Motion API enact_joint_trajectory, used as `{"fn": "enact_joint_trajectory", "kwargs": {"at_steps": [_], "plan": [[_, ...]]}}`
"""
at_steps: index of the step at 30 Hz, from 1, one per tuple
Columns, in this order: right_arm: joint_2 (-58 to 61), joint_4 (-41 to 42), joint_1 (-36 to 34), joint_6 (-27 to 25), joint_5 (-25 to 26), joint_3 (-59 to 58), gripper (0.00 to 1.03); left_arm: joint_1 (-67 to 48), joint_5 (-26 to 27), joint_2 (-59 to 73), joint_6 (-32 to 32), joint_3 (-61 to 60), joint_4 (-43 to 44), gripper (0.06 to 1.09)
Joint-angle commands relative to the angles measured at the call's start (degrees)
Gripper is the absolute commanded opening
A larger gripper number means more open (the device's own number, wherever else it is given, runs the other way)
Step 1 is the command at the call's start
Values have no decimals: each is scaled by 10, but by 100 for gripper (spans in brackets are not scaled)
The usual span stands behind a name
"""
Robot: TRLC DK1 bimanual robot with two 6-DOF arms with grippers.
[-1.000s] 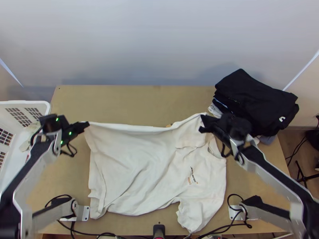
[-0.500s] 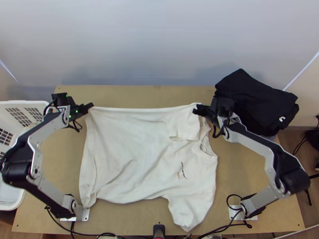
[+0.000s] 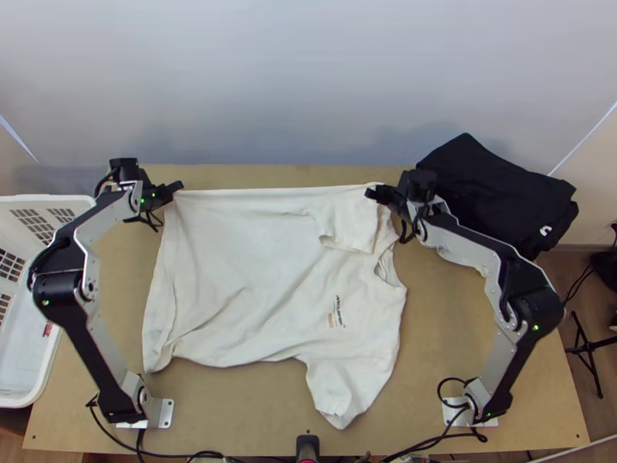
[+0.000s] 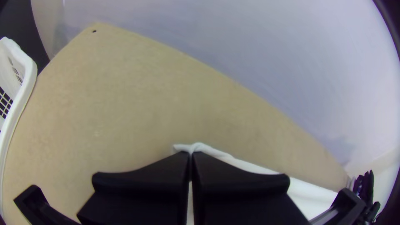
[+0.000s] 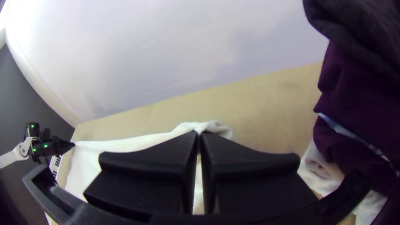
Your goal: Fold the t-shirt
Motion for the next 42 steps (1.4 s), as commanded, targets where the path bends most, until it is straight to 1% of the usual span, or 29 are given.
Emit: {"fn": "enact_joint_trajectory", "kwargs": {"at_steps": [1,5,10,13,16,21,26,31,37,42], "plan": [[51,-136,-4,27,6,121,3,-5,-9,54,-6,98,-73,9],[55,-258,-7,52,6,189,3,-14,-8,34,-9,127,-138,9],[58,-438,-5,76,6,266,3,-17,-6,18,-10,166,-252,9],[48,-494,2,89,6,272,3,-13,5,20,-9,197,-328,9],[37,-548,10,107,5,279,3,-1,30,19,-10,201,-365,9],[33,-646,16,116,-2,330,3,2,33,3,-4,217,-439,9],[32,-691,19,102,-3,370,3,2,32,-25,13,217,-487,9],[32,-749,24,86,-3,384,3,9,32,-45,39,202,-520,9],[28,-820,31,67,-3,359,3,27,30,-72,67,124,-502,9],[-2,-820,40,61,-2,290,3,35,30,-103,82,50,-467,9]]}}
